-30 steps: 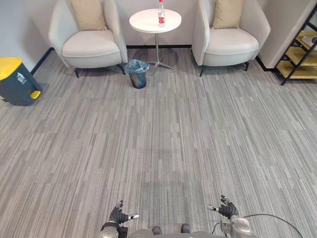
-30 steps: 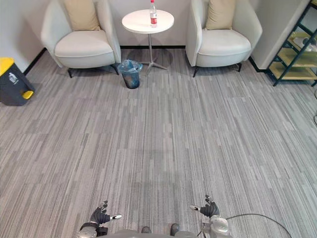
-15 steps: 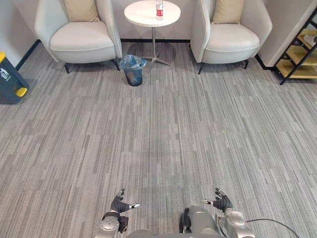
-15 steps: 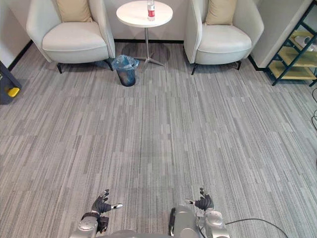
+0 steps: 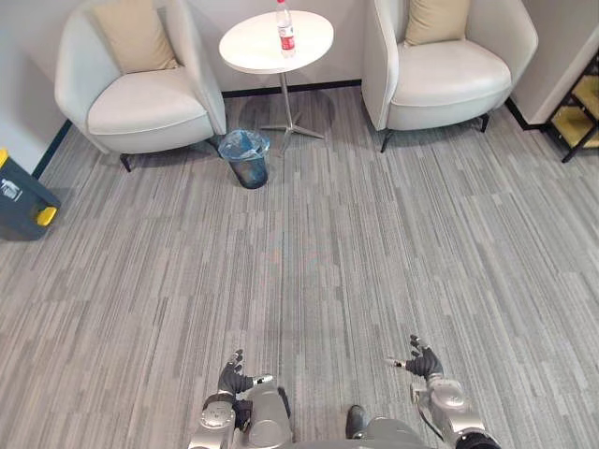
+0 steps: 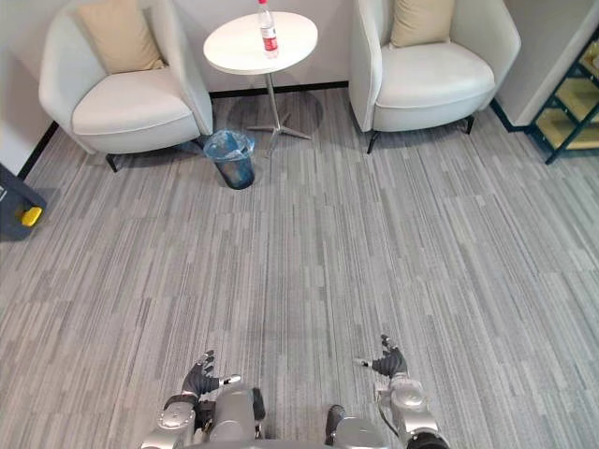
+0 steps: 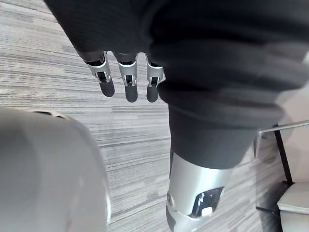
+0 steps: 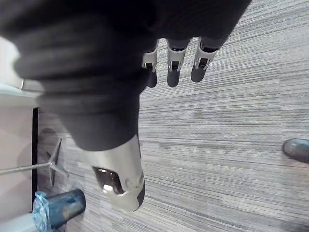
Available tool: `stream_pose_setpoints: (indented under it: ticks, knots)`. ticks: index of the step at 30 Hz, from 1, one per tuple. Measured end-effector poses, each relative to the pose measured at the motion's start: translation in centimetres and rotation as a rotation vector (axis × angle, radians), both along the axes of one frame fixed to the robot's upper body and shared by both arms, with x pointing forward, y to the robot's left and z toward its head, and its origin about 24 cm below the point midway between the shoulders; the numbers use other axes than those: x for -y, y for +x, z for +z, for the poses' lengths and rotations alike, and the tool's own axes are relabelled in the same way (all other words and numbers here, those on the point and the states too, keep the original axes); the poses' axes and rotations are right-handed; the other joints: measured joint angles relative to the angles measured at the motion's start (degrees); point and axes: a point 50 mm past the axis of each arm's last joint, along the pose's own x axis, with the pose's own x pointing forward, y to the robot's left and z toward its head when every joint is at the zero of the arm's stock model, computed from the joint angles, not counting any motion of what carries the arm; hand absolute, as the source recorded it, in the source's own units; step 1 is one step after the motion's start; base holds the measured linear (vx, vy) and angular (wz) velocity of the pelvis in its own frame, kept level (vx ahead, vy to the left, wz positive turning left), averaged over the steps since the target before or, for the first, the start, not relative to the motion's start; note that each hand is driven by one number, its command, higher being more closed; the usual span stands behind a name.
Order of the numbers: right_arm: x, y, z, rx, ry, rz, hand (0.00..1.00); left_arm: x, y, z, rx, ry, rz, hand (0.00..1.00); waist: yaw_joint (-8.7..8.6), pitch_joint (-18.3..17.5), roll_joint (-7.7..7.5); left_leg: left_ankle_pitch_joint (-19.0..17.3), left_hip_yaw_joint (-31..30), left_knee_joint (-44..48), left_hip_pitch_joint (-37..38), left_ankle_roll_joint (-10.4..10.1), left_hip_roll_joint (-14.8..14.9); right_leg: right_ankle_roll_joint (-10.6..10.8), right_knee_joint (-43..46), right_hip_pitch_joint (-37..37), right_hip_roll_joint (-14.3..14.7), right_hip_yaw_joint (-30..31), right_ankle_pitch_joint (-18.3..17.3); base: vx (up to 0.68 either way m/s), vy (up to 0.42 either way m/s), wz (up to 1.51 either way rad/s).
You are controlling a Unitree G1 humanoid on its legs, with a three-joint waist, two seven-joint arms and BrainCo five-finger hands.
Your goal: Gather rubbish on tea table into small bin, then transfer packed bag to large trash can.
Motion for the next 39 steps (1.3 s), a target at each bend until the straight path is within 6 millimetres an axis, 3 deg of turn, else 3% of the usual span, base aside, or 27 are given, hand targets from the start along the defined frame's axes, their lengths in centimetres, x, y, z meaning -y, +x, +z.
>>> stream_pose_setpoints:
  ticks: [2,3,4,5,6,8,10,11,12,13,15,16,17,20,21,22,23,24,25,27,29,30,31,33,34,36,39]
  knots:
    - [0.1,-0.2,-0.1,-0.005,-0.002,-0.008,0.0,0.5,0.5,0.2,0.019,-0.012,-0.006,0.0,0.14,0.3,-0.52,1.2,-0.3,-15.2,-1.0,-0.7,-4.5,2.1,-1.0,2.4,-2.2,0.1,-1.6,0.38,0.191,-0.11]
    - [0.2,-0.4,-0.1,-0.009,-0.007,-0.011,0.0,1.0,0.6,0.3,0.025,-0.023,-0.009,0.0,0.13,-0.1,0.27,5.3,-1.0,-27.9,-0.8,-0.9,-6.4,3.6,-1.4,3.1,-2.4,0.2,-3.1,0.51,0.277,-0.2]
    - [0.7,-0.8,-0.3,-0.024,-0.022,-0.018,0.0,1.4,0.2,0.1,0.014,-0.032,-0.011,0.0,0.76,-0.6,2.05,15.0,-3.8,-34.9,-0.2,2.9,-6.8,5.1,-1.3,4.1,-1.0,1.4,-5.4,0.51,0.272,-0.23]
    - [0.2,-0.9,-0.5,-0.028,-0.01,-0.016,0.0,1.2,0.2,0.0,0.011,-0.027,-0.012,0.0,1.19,-0.7,1.25,15.3,-3.7,-34.1,0.0,4.8,-7.8,5.6,-1.0,4.7,-2.0,2.1,-6.2,0.52,0.259,-0.05]
    - [-0.8,-0.9,-0.6,-0.027,0.013,-0.008,0.0,0.7,0.4,0.2,0.019,-0.016,-0.014,0.0,1.19,-1.2,-1.56,12.9,-3.4,-32.2,-1.0,5.7,-10.0,6.2,-0.4,4.5,-4.1,2.5,-7.4,0.35,0.144,0.18]
    - [-1.1,-1.0,-0.7,-0.03,0.023,-0.009,0.0,0.3,0.9,0.4,0.033,-0.003,-0.016,0.0,1.72,-1.2,-2.98,7.8,-2.9,-26.9,-2.4,6.4,-11.3,6.2,3.7,4.0,-6.0,3.4,-8.8,0.41,0.154,0.16]
    - [-1.2,-1.0,-0.7,-0.03,0.025,-0.005,0.0,0.3,0.7,0.3,0.027,-0.003,-0.015,0.0,2.96,-1.4,-3.09,3.2,-1.4,-25.4,0.5,6.9,-11.9,8.0,19.8,-1.7,-8.0,7.6,-10.0,0.48,0.229,-0.26]
    - [-1.4,-0.9,-0.7,-0.028,0.031,0.003,0.0,0.1,0.4,0.2,0.019,0.001,-0.015,0.0,2.88,-1.6,-3.42,2.4,-0.7,-25.8,2.0,7.1,-12.3,10.3,25.9,-4.0,-8.7,9.0,-9.7,0.53,0.242,-0.27]
    - [-1.9,-0.8,-0.7,-0.028,0.044,0.019,0.0,-0.2,0.1,0.1,0.007,0.009,-0.015,0.0,2.69,-1.9,-3.91,0.5,-0.6,-26.2,4.5,7.5,-13.3,15.4,36.8,-8.2,-9.1,11.2,-8.7,0.37,0.126,-0.15]
    - [-2.1,-0.9,-0.8,-0.031,0.051,0.026,0.0,-0.4,0.0,0.1,0.001,0.017,-0.025,0.0,2.63,-2.0,-3.96,-0.9,-0.6,-26.2,6.5,8.0,-13.7,16.3,43.6,-11.0,-9.0,11.5,-8.8,0.49,0.131,-0.12]
    - [-2.3,-1.1,-0.9,-0.038,0.057,0.038,0.0,-0.2,-0.2,-0.1,-0.01,0.019,-0.042,0.0,2.12,-2.0,-3.82,-3.2,-0.6,-27.1,11.2,9.2,-14.1,12.6,52.4,-16.5,-9.2,8.6,-10.6,0.44,0.078,0.01]
    - [-2.4,-1.3,-1.1,-0.048,0.058,0.051,0.0,-0.4,-0.4,-0.2,-0.019,0.024,-0.041,0.0,1.13,-2.0,-3.76,-3.4,-1.0,-28.7,14.7,9.3,-14.1,9.3,53.1,-19.2,-9.1,5.2,-12.2,0.59,0.015,0.27]
    - [-2.5,-1.5,-1.2,-0.053,0.06,0.056,0.0,-0.3,-0.5,-0.3,-0.027,0.022,-0.041,0.0,0.35,-1.8,-3.5,-3.3,-2.0,-30.8,17.9,9.2,-13.9,6.9,50.9,-21.9,-8.9,1.9,-13.4,0.6,-0.012,0.34]
    - [-2.0,-1.4,-1.0,-0.051,0.044,0.064,0.0,0.1,0.0,-0.1,-0.014,0.01,-0.043,0.0,-0.73,-1.2,-1.08,-3.2,-3.3,-34.7,24.0,9.0,-10.7,4.7,35.9,-29.1,-5.3,-2.5,-12.6,0.53,-0.058,0.25]
    - [-1.8,-1.4,-1.0,-0.048,0.038,0.064,0.0,0.2,0.1,-0.1,-0.012,0.009,-0.044,0.0,-0.86,-1.2,-0.94,-3.1,-3.7,-35.3,25.1,8.6,-10.2,4.8,31.6,-30.0,-4.8,-2.4,-10.8,0.51,-0.094,0.35]
    - [-1.6,-1.6,-1.1,-0.055,0.034,0.061,0.0,0.2,0.0,-0.1,-0.012,0.008,-0.045,0.0,-1.42,-1.2,-1.14,-3.3,-4.1,-36.6,27.5,6.6,-9.5,5.0,22.1,-30.4,-3.8,-2.4,-5.2,0.55,-0.147,0.56]
    - [-1.6,-2.2,-1.3,-0.069,0.036,0.057,0.0,0.0,-0.3,-0.2,-0.021,0.014,-0.044,0.0,-1.92,-2.0,-2.67,-4.5,-5.7,-37.5,29.7,3.3,-9.8,4.5,13.2,-30.0,-4.1,-1.5,4.0,0.57,-0.184,0.68]
    - [-1.6,-2.7,-1.5,-0.08,0.04,0.051,0.0,-0.1,-0.6,-0.3,-0.031,0.016,-0.042,0.0,-2.12,-2.3,-3.25,-5.5,-7.0,-37.5,31.0,1.8,-9.7,3.8,13.6,-29.5,-4.6,-0.8,11.0,0.61,-0.239,0.56]
    - [-1.2,-2.3,-1.4,-0.077,0.028,0.044,0.0,0.5,-0.8,-0.7,-0.055,-0.003,-0.037,0.0,-2.05,-2.4,-1.18,-6.1,-8.5,-36.8,32.5,0.5,-7.3,0.8,18.8,-29.9,-3.5,-2.0,9.4,0.57,-0.263,0.6]
    - [-0.7,-2.1,-1.3,-0.07,0.029,0.018,0.0,0.9,-0.7,-0.7,-0.05,-0.017,-0.037,0.0,-3.0,-3.1,0.39,-4.6,-11.5,-28.9,29.6,-2.0,-4.6,-1.0,21.0,-27.9,-2.6,-5.3,3.5,0.64,-0.314,0.66]
    - [-0.8,-2.4,-1.4,-0.079,0.032,0.013,0.0,1.1,-0.6,-0.7,-0.049,-0.025,-0.026,0.0,-3.02,-2.9,1.17,-0.9,-13.4,-17.0,25.3,-4.0,-2.6,-1.6,19.8,-24.2,-1.1,-6.9,1.4,0.49,-0.265,0.42]
    - [-1.0,-2.7,-1.6,-0.09,0.036,0.021,0.0,1.1,-0.8,-0.8,-0.054,-0.034,-0.011,0.0,-2.51,-2.8,1.32,3.1,-13.9,-4.8,20.4,-4.8,-1.0,-2.0,16.7,-19.8,0.2,-7.5,0.5,0.44,-0.206,0.22]
    - [-1.2,-3.1,-1.8,-0.101,0.043,0.021,0.0,1.3,-0.9,-0.8,-0.057,-0.039,-0.01,0.0,-1.95,-2.6,1.36,2.3,-11.8,4.6,16.3,-3.8,1.0,-2.2,13.0,-14.9,1.6,-7.8,0.4,0.42,-0.185,0.15]
    - [-1.4,-3.5,-2.0,-0.117,0.052,0.013,0.0,1.3,-1.1,-0.9,-0.061,-0.04,-0.008,0.0,-1.48,-2.2,0.88,1.0,-8.8,10.0,11.9,-1.7,2.4,-2.2,8.6,-9.0,2.4,-7.8,0.5,0.34,-0.14,0.04]
    - [-1.3,-3.6,-2.1,-0.12,0.059,-0.01,0.0,1.2,-0.8,-0.7,-0.046,-0.043,-0.007,0.0,-0.41,-1.8,0.16,0.0,-6.1,8.0,8.2,-0.1,2.1,-2.1,5.6,-5.2,2.4,-7.3,0.5,0.34,-0.124,-0.07]
    - [-1.1,-3.3,-2.0,-0.111,0.059,-0.036,0.0,1.1,-0.6,-0.5,-0.033,-0.048,-0.002,0.0,-0.02,-1.7,0.45,-1.2,-4.0,-0.8,4.5,0.2,0.4,-1.9,3.0,-2.5,2.2,-6.6,0.6,0.38,-0.034,-0.19]
    - [-1.1,-2.9,-1.8,-0.102,0.058,-0.039,0.0,1.1,-0.6,-0.5,-0.03,-0.049,0.0,0.0,0.48,-1.4,0.18,0.6,-3.6,-24.4,2.9,-1.1,-5.6,0.0,0.4,0.2,0.1,-4.8,-0.2,0.31,0.095,-0.26]
